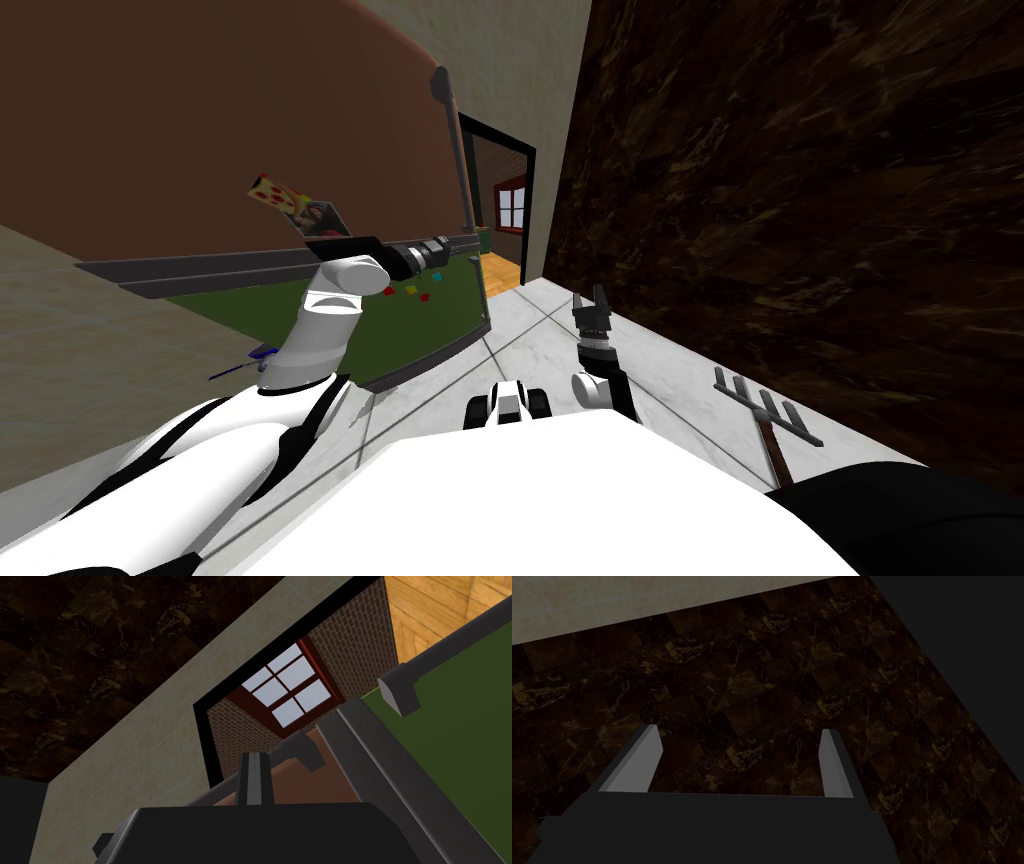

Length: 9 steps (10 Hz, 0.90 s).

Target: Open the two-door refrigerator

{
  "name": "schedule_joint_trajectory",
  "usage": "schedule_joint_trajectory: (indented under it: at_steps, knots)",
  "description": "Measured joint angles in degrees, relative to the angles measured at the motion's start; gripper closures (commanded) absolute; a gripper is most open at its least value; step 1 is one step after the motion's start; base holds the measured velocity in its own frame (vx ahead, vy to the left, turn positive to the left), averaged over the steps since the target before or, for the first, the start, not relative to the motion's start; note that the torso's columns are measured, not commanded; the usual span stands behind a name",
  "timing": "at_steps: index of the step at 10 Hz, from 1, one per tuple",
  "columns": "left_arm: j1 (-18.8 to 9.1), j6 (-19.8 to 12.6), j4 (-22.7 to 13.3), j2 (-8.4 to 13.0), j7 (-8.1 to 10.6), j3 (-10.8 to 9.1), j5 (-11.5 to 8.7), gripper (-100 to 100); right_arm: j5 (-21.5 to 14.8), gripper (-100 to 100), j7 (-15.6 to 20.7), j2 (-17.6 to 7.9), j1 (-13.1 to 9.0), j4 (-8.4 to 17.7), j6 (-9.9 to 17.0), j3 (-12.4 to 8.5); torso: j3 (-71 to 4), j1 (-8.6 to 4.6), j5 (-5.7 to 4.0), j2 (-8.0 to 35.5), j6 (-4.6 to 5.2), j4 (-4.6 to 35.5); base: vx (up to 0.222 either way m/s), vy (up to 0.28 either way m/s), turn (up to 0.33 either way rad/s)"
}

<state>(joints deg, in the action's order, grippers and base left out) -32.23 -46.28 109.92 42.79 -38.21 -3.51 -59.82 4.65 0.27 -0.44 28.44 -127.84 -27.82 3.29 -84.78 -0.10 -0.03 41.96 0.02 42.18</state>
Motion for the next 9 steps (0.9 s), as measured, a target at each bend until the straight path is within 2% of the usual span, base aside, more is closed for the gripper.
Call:
schedule_joint_trajectory:
  at_steps: [1, 2, 9]
  knots:
    - [0.16, -0.1, 0.62, -0.04, -1.01, 0.09, -2.08, 100, 0.0, 0, 0.0, 0.0, -0.01, 0.0, 0.0, 0.0, 0.19, 0.12, 0.04, 0.32, -0.02, 0.09, -0.139, 0.035, -0.012]
    - [0.2, -0.14, 0.71, -0.03, -1.26, 0.09, -2.35, -100, 0.0, 0, 0.0, 0.0, 0.01, 0.0, 0.0, 0.0, 0.06, 0.04, 0.02, 0.03, -0.02, 0.05, 0.12, 0.03, -0.054]
    - [-1.31, -0.32, 0.55, 1.32, -2.25, -0.14, -1.69, -100, 0.0, 0, 0.0, -0.01, 0.05, -0.01, -0.01, 0.0, 0.35, 0.07, 0.01, 0.53, -0.02, 0.18, 0.225, 0.042, -0.05]
